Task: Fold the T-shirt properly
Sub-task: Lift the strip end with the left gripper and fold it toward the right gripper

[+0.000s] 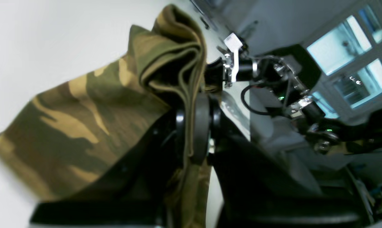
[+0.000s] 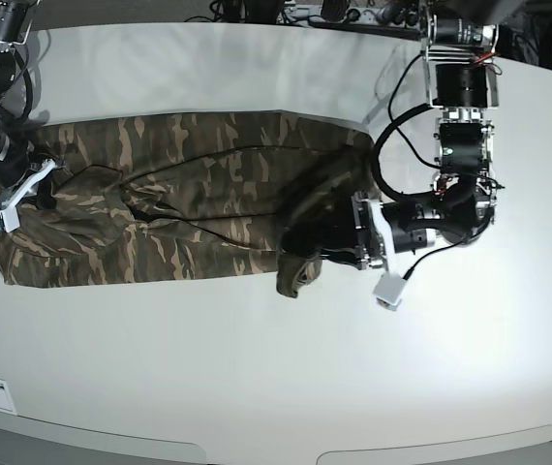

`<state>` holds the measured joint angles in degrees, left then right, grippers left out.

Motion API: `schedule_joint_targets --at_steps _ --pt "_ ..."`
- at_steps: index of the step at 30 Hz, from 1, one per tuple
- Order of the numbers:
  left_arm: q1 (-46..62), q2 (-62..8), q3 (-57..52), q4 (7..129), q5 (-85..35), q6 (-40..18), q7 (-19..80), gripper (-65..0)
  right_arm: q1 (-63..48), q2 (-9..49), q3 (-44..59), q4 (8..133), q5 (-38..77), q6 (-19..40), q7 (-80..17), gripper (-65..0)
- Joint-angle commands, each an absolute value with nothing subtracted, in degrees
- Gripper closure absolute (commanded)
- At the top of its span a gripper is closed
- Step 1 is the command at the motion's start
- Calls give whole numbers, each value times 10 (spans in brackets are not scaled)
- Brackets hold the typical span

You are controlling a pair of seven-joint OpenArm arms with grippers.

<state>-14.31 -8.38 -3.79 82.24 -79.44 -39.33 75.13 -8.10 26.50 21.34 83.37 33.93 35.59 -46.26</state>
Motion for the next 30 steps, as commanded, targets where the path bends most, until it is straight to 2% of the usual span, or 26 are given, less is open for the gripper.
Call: schedule_joint_targets --at_steps 1,7,14,20,27,30 --pt "-155 -73 -23 827 -786 -400 730 0 -81 273 213 838 329 354 -476 0" --pt "-156 -29 56 823 -617 -400 633 0 -81 273 213 838 329 354 -477 0" --pt "-156 19 79 823 -451 -376 534 0 -81 273 213 838 330 355 -491 0" --pt "-156 54 79 823 -390 -376 493 0 -81 273 213 838 330 360 -491 0" --pt "-156 60 79 823 -400 -376 502 -8 -81 273 213 838 330 360 -491 0" --pt "-156 60 79 823 -439 -376 538 -272 -81 273 213 838 332 360 -491 0"
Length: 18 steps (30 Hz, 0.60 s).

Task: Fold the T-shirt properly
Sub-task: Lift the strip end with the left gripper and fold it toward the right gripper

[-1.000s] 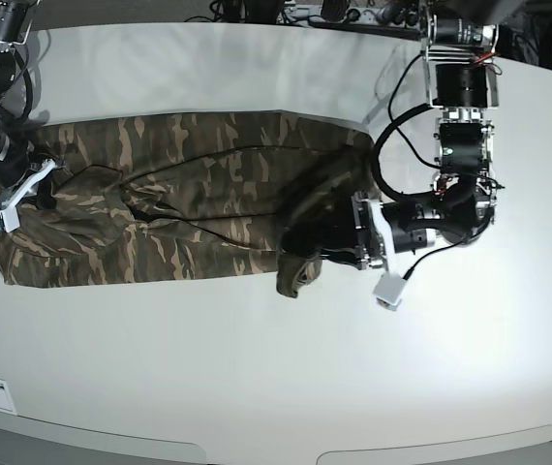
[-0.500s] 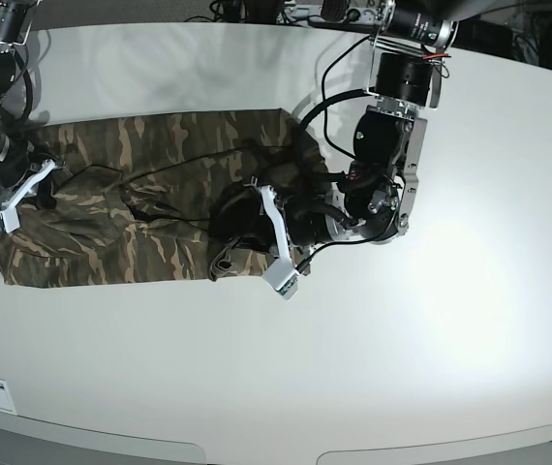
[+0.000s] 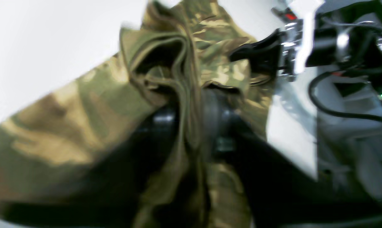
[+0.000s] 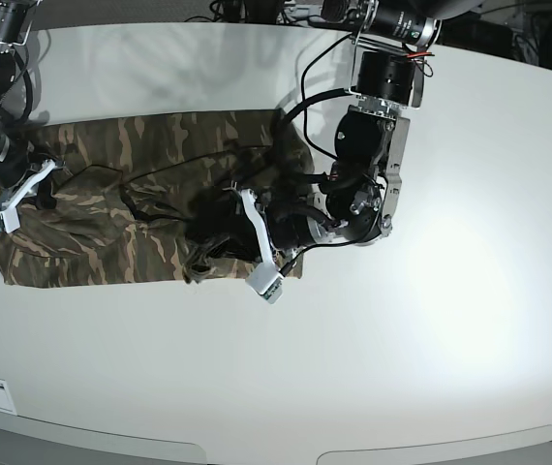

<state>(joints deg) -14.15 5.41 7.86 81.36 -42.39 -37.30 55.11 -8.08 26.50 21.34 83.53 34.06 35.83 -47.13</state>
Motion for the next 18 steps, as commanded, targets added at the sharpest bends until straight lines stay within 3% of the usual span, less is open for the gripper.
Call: schedule_joint_targets --at_steps 1,2,6,8,10,12,18 --pt "-156 60 79 823 -450 -377 547 -341 -81 273 213 838 332 360 -491 0" --pt "-156 60 79 823 -456 -376 550 -368 -81 273 213 838 332 360 -491 0" --pt "-156 60 78 823 -456 -376 549 -366 -81 273 213 838 332 360 -491 0" --pt "-156 60 78 823 -455 -344 549 -345 -81 273 213 838 332 357 -491 0" --pt "-156 60 78 824 -455 -317 539 -243 -81 273 213 838 335 357 -491 0" --pt "-158 60 76 824 -455 -316 537 0 -81 273 213 838 347 358 -493 0" --pt "-160 57 42 846 -418 -316 549 0 -81 273 213 838 364 358 -495 0"
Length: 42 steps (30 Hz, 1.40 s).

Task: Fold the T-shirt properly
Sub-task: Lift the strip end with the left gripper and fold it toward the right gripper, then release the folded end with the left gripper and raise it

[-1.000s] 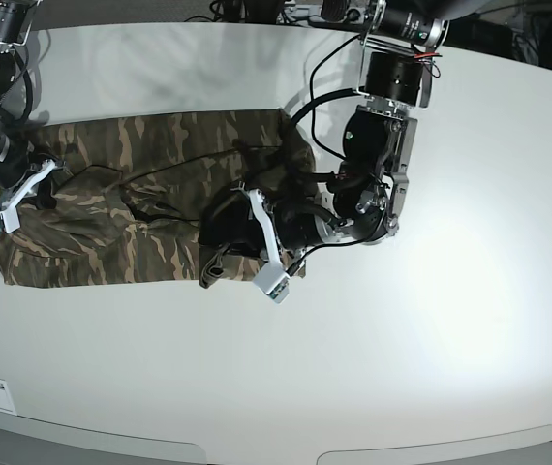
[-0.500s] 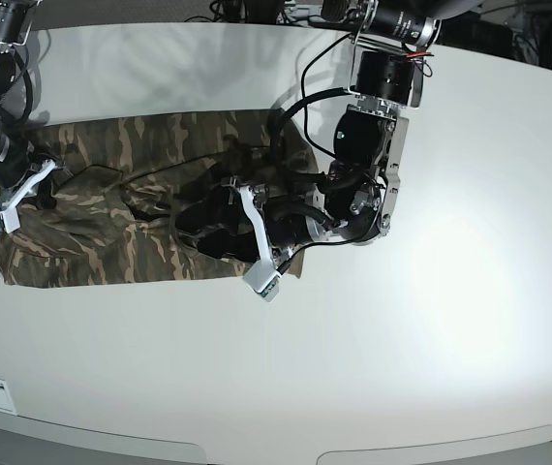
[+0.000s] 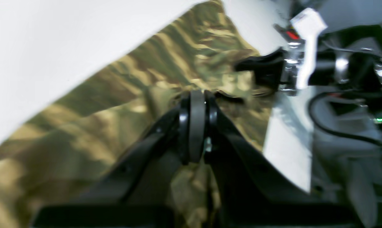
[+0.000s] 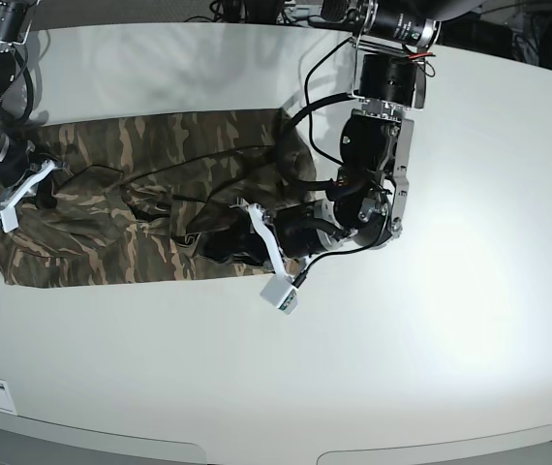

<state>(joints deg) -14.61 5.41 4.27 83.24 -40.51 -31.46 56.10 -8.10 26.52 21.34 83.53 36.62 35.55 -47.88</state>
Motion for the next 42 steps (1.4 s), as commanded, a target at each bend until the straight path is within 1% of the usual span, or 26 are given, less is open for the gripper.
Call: schedule_joint_targets --at_steps 1,4,7,9,11,13,15,17,21,22,26,29,32,37,42 --pt "-161 54 30 854 -406 -316 554 0 -81 273 213 838 364 358 -496 0" --pt "-160 42 -6 878 -379 -317 561 0 -81 273 213 838 364 358 -497 0" --pt "-157 18 -33 901 -382 -316 571 0 -81 273 213 838 364 358 -497 0" --pt "-149 0 -50 912 -416 -305 574 0 -81 273 213 838 364 358 -497 0" --pt "-138 -13 -72 913 -458 -274 583 0 -81 273 213 838 364 358 -497 0" --pt "-119 -19 -97 913 -491 -255 600 0 -81 273 213 838 364 358 -497 0" --pt "-96 -19 -119 913 -527 -249 620 0 -81 273 213 838 364 358 -497 0" --pt "-70 -19 -131 913 -572 -260 643 0 -80 273 213 838 364 358 -497 0" --pt "-21 -17 -134 925 -679 -318 694 0 -81 273 213 838 364 358 -497 0" --pt "-9 -17 -134 932 -688 -329 696 0 -81 273 213 838 364 358 -497 0" --pt "34 -17 -132 969 -688 -331 689 0 -81 273 213 838 364 358 -497 0" --pt "61 -17 -132 1005 -663 -326 667 0 -80 273 213 838 364 358 -497 0" --pt "82 -17 -132 1049 -613 -295 641 0 -81 273 213 838 364 358 -497 0" --pt "120 -17 -132 1115 -506 -224 585 0 -81 273 213 838 364 358 -497 0" --pt "142 -17 -132 1123 -455 -168 565 0 -80 273 213 838 367 358 -497 0"
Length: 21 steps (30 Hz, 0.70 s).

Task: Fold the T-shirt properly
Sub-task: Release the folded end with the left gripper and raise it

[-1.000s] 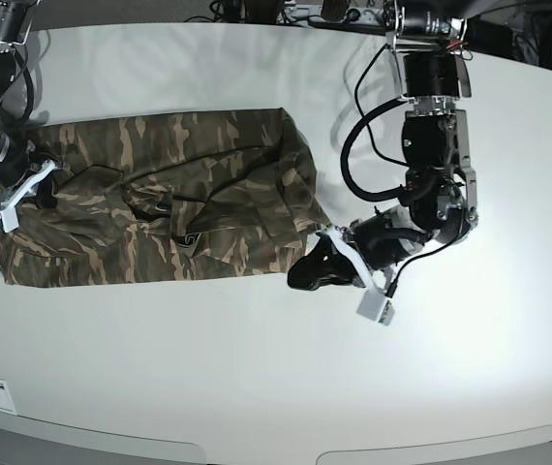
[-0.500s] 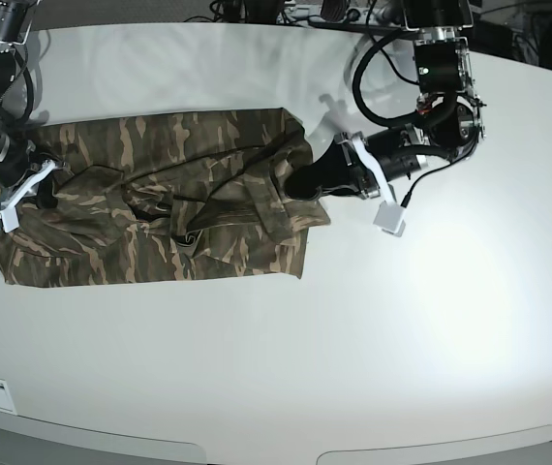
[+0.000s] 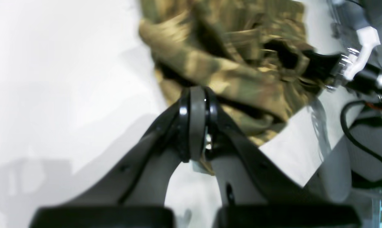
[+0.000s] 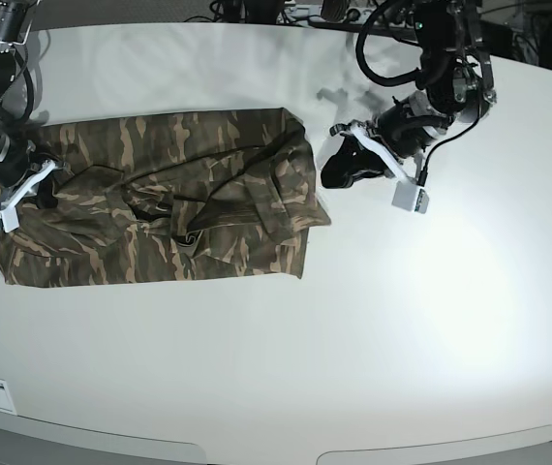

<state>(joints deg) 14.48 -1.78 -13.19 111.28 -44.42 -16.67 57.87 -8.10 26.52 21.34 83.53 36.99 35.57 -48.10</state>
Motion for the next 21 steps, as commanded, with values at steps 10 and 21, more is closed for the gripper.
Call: schedule_joint_targets --at_steps 10,21 --pt "138 21 -130 1121 -439 -168 535 0 -81 273 213 838 390 359 -502 0" --pt "121 32 -107 1108 -338 -67 528 0 -81 273 213 838 390 373 -506 0"
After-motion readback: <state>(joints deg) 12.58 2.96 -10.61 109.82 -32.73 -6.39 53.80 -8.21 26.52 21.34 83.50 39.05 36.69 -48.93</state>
